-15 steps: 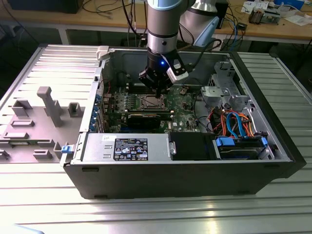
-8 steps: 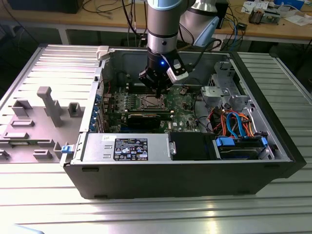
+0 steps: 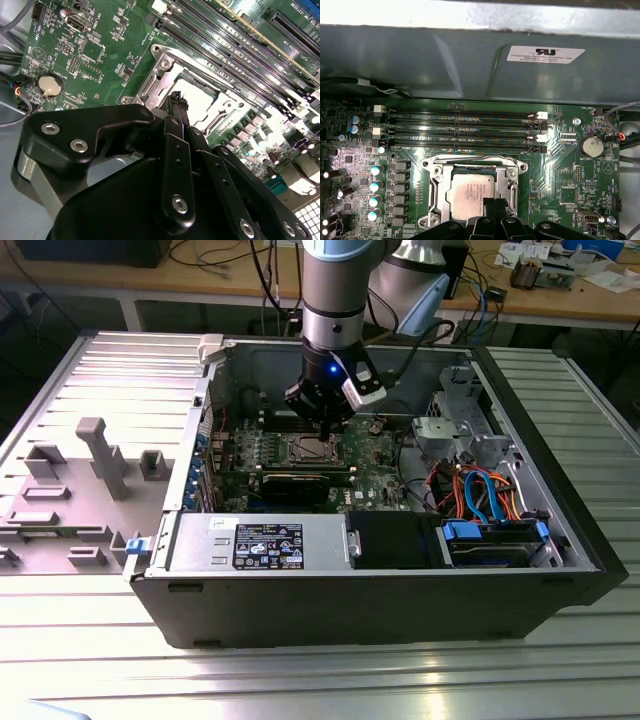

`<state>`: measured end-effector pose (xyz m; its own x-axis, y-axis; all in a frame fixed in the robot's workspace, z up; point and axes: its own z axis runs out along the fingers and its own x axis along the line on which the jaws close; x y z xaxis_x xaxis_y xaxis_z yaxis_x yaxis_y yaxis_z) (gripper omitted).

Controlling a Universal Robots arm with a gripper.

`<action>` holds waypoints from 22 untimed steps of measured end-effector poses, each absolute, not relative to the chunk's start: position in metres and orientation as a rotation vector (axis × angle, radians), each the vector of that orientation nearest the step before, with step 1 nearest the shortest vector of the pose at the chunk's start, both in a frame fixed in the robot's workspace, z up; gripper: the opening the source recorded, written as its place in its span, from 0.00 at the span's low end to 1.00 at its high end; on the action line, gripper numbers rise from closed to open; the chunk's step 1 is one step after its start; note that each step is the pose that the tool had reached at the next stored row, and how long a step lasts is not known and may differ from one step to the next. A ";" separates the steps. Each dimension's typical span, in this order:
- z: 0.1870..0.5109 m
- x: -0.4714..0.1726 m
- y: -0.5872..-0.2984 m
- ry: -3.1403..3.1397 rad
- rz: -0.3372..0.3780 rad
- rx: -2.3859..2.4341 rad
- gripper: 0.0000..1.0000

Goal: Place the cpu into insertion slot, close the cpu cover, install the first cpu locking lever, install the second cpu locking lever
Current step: 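Install the second cpu locking lever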

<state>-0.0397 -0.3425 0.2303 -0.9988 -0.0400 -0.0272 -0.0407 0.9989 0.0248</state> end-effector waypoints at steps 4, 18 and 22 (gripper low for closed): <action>0.230 -0.040 -0.348 3.114 0.034 -0.063 0.11; 0.241 -0.040 -0.367 3.114 0.027 -0.063 0.11; 0.246 -0.040 -0.367 3.114 0.027 -0.062 0.11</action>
